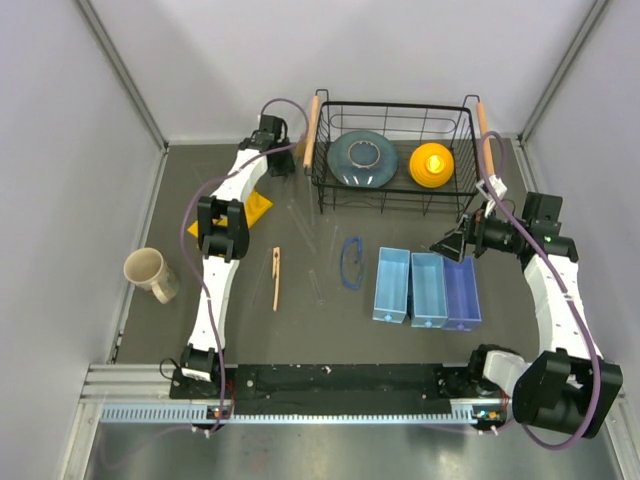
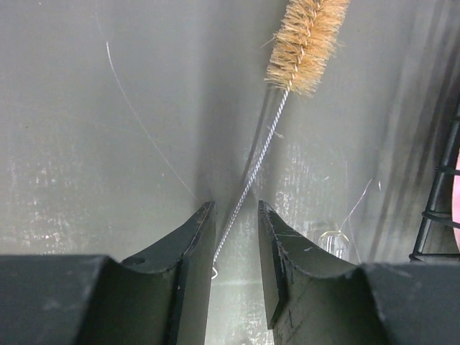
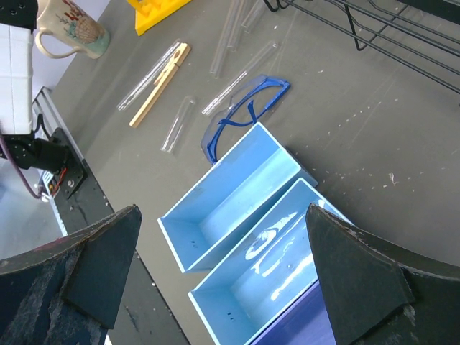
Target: Organize the chemistry lab equipment
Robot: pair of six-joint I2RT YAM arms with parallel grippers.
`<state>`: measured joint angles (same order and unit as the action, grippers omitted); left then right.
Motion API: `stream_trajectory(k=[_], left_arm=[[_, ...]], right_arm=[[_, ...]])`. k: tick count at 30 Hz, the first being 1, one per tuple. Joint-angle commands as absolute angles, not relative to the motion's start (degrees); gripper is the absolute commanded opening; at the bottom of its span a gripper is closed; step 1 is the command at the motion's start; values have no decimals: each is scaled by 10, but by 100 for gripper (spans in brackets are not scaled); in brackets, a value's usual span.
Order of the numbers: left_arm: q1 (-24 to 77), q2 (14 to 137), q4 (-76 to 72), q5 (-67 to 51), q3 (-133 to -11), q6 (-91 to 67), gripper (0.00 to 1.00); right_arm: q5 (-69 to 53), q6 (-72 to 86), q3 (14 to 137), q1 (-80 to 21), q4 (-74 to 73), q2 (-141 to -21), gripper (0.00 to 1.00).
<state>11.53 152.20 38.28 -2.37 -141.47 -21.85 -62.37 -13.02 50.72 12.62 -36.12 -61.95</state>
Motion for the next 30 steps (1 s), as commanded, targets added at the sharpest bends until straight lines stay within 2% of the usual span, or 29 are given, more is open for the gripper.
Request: stream_trajectory(k=[1,6,10,16,24,30], left_arm=[[127,1522,480,18,-1395,-192,35],[137,1521,490,40,-1394,-184,32],[139,1519,501,46,-1393,-185,21],[147,1510,512,54,-1377,-171,19],[153,1478,508,60,-1327,-163,0],[154,1409,457,51,-1215,-176,0]], right_arm=[[-650,-142,538,134,-358,-602,99],[-653,-142,539,135,-359,-599,99],[-656,-142,539,137,-360,-595,99],[-658,-140,541,141,-361,-593,99],[-664,-140,540,146,-361,-588,99],[-664,-142,537,150,-360,-584,99]])
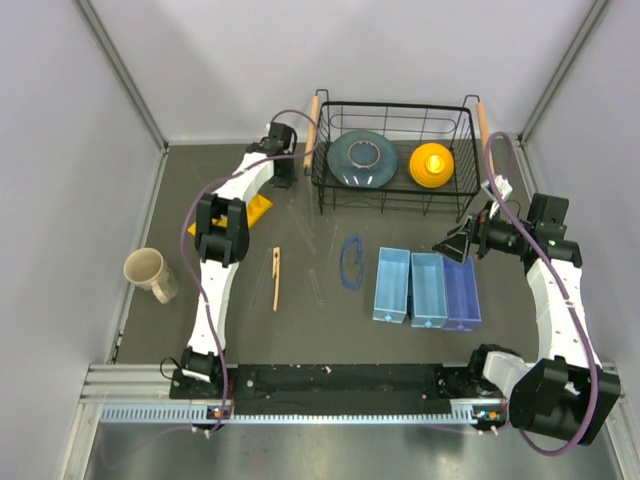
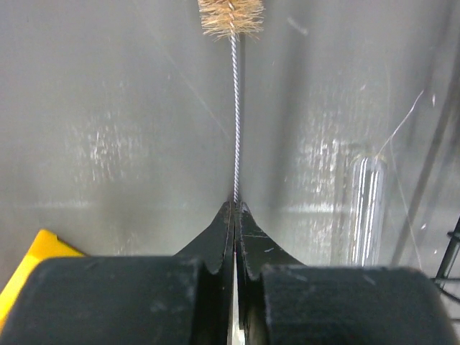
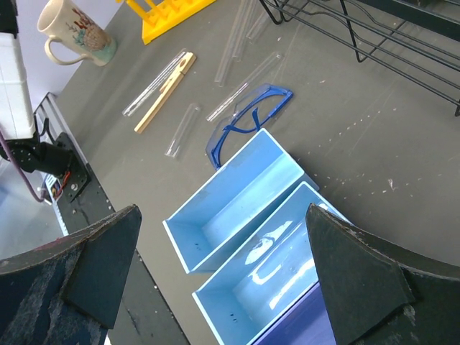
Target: Organize the chemistry lab equipment
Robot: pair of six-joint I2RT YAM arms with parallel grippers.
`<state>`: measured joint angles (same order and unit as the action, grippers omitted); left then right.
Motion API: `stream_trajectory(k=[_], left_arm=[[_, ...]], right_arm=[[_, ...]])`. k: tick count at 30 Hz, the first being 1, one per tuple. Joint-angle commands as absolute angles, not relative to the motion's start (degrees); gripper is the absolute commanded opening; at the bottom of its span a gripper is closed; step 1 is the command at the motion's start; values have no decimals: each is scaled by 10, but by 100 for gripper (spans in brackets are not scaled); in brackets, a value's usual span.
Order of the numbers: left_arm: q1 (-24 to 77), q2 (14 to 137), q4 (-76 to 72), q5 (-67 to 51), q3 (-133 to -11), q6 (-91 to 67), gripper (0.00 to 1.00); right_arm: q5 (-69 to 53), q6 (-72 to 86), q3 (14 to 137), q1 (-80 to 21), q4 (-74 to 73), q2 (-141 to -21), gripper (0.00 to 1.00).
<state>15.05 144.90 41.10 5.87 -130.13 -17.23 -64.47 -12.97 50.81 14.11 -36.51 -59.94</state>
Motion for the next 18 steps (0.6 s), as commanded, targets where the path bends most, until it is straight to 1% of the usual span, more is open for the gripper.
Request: stream_trajectory(k=[1,8,16,18], left_arm=[[154,1397,441,49,-1197,-177,0],[153,1309,428,31,-1097,-181,0],[153,1255,417,25,-1041,-164,0],[153,1238,415,16,-1008,-166,0]], right_arm=[[-664,-142,536,152,-361,-584,99],[-671,-143,535,154,-360,-579,99],[-672,-144,534,155,-360,-577,99],[-672,-144,534,155,-360,-576,99]])
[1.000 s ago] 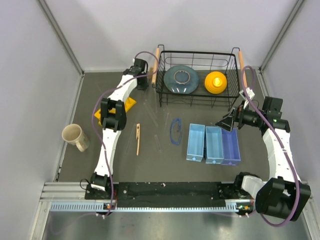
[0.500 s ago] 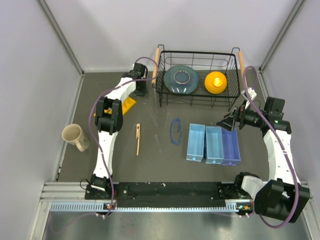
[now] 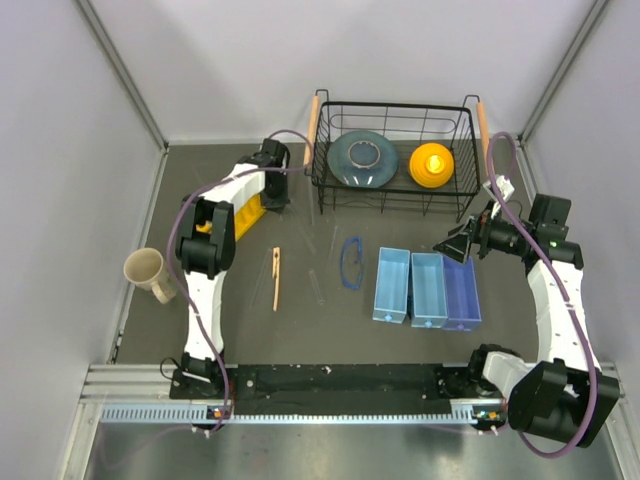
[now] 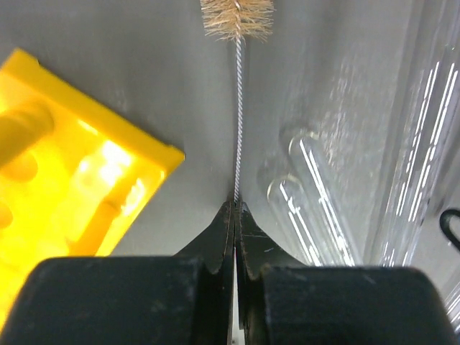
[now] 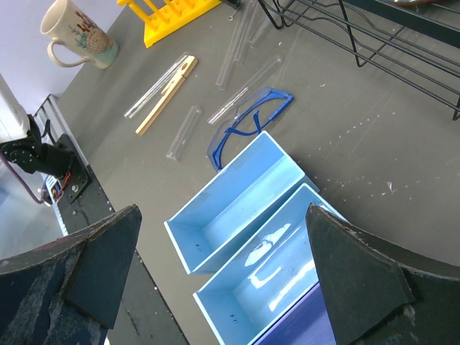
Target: Organize the chemistry lab equipment
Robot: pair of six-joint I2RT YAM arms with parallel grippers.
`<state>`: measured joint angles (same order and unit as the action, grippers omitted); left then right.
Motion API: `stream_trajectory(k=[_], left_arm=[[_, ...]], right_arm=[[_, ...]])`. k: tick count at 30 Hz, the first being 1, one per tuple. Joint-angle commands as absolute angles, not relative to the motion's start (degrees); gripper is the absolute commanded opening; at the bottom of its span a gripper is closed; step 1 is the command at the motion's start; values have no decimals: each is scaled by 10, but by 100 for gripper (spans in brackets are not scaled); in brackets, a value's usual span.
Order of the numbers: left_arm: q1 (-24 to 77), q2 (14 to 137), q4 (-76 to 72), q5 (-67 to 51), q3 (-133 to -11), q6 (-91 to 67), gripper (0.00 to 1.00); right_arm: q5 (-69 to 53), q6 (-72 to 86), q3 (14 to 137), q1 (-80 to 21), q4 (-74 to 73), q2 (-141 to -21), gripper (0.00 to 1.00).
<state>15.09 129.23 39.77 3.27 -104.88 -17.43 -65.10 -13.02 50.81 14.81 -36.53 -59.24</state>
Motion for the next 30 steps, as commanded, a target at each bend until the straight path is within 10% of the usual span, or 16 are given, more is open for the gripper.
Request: stream_trajectory(k=[1,10,20,30], left_arm=[[152,1224,411,14,-995,-167,0],[156,1137,357,-24,-846,-174,1],[156,1124,361,-13,-871,-179,39],[141,1215,350,-11,-981,-188,48]], right_arm=[[-672,-144,534,155,-360,-576,99],[-680,-143,533,156,-361,-578,99],[-681,-145,533,155,-361,-579,99],[-680,-146,533,156,-361,-577,99]])
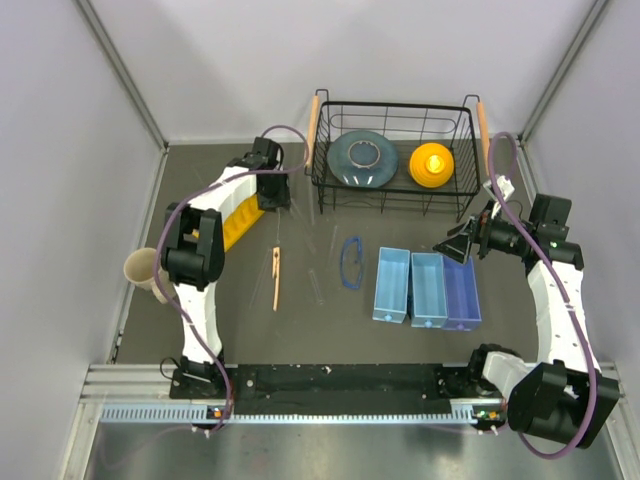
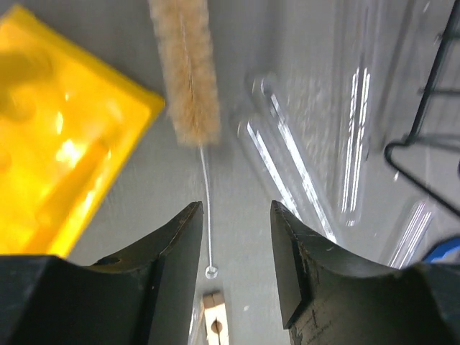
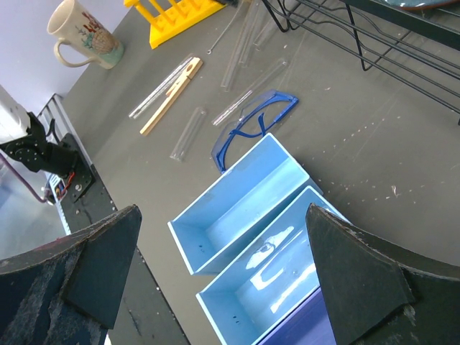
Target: Organize the chemistry lab equipment
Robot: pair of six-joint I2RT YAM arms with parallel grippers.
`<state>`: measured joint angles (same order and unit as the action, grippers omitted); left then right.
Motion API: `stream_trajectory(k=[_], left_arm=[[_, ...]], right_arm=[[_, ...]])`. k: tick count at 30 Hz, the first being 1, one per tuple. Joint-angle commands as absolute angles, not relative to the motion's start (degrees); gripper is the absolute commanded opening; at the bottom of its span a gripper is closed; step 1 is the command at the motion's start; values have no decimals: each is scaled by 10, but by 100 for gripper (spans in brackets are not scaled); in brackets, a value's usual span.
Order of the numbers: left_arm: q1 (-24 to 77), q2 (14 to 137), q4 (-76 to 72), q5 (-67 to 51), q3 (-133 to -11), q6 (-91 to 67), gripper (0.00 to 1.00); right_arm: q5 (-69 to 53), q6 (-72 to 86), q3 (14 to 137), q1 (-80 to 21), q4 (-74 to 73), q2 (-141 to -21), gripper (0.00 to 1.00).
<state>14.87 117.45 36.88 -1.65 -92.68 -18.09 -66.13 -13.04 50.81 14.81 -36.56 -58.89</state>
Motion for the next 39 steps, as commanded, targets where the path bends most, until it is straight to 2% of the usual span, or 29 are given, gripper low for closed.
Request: stream_trajectory(k=[1,19,22,29,30,33,39], left_arm=[[140,1222,352,-10,-998,-189,48],[130,1299,374,35,-1072,-178,47],[130,1310,377,25,-1078,-177,42],[130,1302,381,16,-1077,-175,15],[130,1296,381,15,-1076,-175,8],[130,1271,374,11,-1067,-173,0],[130,1187,343,-9,-1029,-167,0]], right_arm=[[-680,-146,533,155,-361,-577,99],[-679,-147,533,156,-361,-580,99],[-678,-148,533,156,-361,-581,99],[-678,-148,533,156,-362,-579,99],[-678,-148,533,156,-362,-577,99],[-681,-149,532,156,-362,-577,99],[-688,-153,529,156,-362,-570,99]])
